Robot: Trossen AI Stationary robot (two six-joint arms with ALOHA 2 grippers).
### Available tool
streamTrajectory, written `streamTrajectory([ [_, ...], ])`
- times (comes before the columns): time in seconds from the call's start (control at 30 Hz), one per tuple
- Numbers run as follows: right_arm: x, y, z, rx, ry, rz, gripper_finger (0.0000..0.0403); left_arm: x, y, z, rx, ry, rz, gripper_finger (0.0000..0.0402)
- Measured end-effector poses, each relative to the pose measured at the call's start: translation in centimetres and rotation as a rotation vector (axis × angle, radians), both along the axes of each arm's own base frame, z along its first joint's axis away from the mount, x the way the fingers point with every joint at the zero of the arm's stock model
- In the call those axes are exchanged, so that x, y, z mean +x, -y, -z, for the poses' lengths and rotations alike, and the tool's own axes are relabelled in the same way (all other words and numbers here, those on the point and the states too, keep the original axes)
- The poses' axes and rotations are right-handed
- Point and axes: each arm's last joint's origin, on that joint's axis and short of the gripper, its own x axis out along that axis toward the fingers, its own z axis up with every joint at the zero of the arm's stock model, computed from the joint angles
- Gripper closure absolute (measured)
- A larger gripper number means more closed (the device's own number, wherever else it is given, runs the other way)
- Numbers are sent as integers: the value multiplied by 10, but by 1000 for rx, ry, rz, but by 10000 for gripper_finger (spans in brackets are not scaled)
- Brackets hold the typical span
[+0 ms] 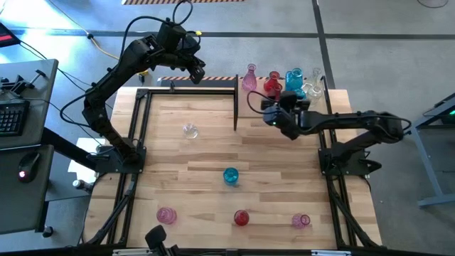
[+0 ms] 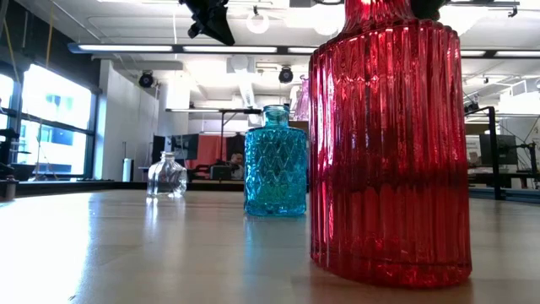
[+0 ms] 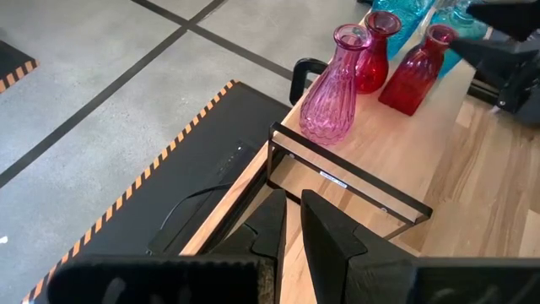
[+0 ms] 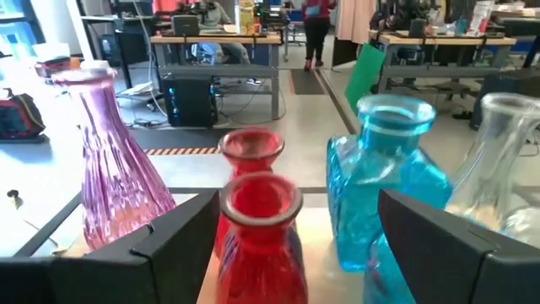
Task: Sort vases onto shelf
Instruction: Put the right pink vase on the shelf aligned with the pink vase
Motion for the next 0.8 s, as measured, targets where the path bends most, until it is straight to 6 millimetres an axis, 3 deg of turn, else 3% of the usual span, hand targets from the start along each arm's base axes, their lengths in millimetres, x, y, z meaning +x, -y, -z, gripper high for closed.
streamTrajectory([
  [0.37,-22,-5,-32,15,12,-98,93,0,0,0,0,0,0,371],
  [0.8,-65,-22,-78,18,58,-382,93,0,0,0,0,0,0,371],
])
